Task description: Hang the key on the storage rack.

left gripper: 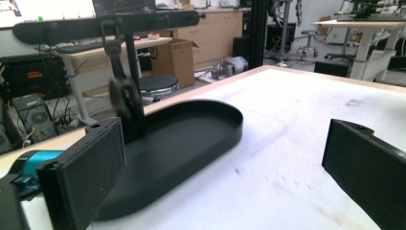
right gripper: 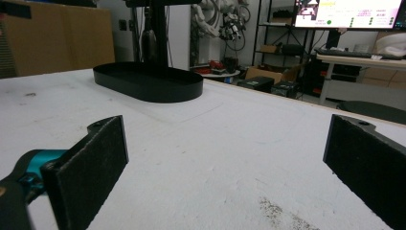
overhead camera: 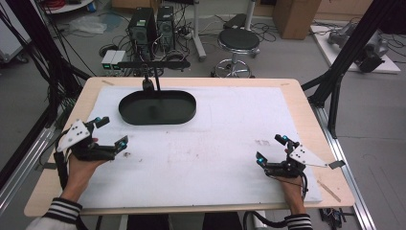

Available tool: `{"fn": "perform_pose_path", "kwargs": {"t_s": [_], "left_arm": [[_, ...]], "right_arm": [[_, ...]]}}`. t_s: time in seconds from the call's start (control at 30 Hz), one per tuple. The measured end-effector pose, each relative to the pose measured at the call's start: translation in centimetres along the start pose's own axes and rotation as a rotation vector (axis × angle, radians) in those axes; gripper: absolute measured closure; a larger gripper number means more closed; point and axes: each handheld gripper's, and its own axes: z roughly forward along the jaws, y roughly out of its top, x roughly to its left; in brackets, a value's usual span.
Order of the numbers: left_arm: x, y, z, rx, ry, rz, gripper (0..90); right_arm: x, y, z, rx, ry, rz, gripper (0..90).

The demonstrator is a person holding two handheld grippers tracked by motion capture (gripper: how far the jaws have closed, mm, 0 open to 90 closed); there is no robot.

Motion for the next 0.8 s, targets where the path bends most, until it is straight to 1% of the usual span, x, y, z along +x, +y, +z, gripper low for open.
{"fn": "perform_pose_path", "kwargs": {"t_s": [0.03, 0.1, 0.13, 0.2, 0.27, 0.3, 0.33, 0.37, 0.4, 0.43, 0.47, 0.53, 0.6, 0.67, 0.7, 0.8], "left_arm": [[-0.1, -0.7, -0.4, -0.005, 0.009, -0.009, 1.7], [-0.1, -2.0, -1.2, -0.028, 0.018, -0.041, 1.7], [-0.1, -2.7, -1.5, -0.037, 0.025, -0.051, 1.7], [-0.2, -3.8, -2.1, -0.057, 0.038, -0.065, 1.7], [-0.5, -4.5, -2.5, -0.083, 0.036, -0.066, 1.7], [-0.7, -4.7, -2.6, -0.082, 0.039, -0.057, 1.7], [-0.8, -4.9, -2.6, -0.086, 0.032, -0.054, 1.7], [-0.8, -5.1, -2.6, -0.078, 0.034, -0.057, 1.7], [-0.9, -5.3, -2.6, -0.069, 0.028, -0.061, 1.7], [-1.0, -5.4, -2.6, -0.077, 0.033, -0.051, 1.7], [-1.1, -5.4, -2.7, -0.086, 0.035, -0.037, 1.7], [-1.4, -5.6, -2.9, -0.111, 0.045, -0.017, 1.7], [-1.3, -5.6, -3.0, -0.117, 0.046, -0.029, 1.7], [-1.2, -5.6, -2.9, -0.110, 0.049, -0.035, 1.7], [-1.3, -5.6, -2.9, -0.109, 0.048, -0.033, 1.7], [-1.2, -5.6, -3.0, -0.109, 0.048, -0.039, 1.7]], "right_arm": [[0.0, 0.0, 0.0, -0.002, 0.001, 0.002, 0.4], [-0.1, 0.0, 0.0, -0.007, -0.005, 0.001, 0.4], [-0.1, 0.0, 0.0, -0.002, -0.001, 0.017, 0.4], [-0.2, 0.0, 0.0, -0.008, -0.004, 0.018, 0.4], [-0.2, 0.0, -0.1, -0.004, -0.003, 0.025, 0.4], [-0.1, 0.0, 0.0, -0.004, -0.003, 0.020, 0.4], [-0.1, 0.0, 0.0, -0.002, -0.002, 0.020, 0.4], [-0.1, 0.0, 0.0, -0.006, -0.006, 0.004, 0.4], [-0.1, 0.0, 0.0, -0.007, -0.005, 0.003, 0.4], [-0.1, 0.0, 0.0, -0.007, -0.005, 0.005, 0.4], [-0.1, 0.0, 0.0, -0.003, -0.004, 0.017, 0.4], [-0.1, 0.0, -0.1, -0.001, -0.002, 0.019, 0.4], [-0.1, 0.0, 0.0, -0.003, -0.003, 0.017, 0.4], [-0.1, 0.0, 0.0, -0.005, -0.008, -0.002, 0.4], [0.0, 0.0, 0.0, 0.002, -0.006, 0.011, 0.4], [0.1, 0.0, -0.1, -0.005, -0.014, 0.004, 0.4]]}}
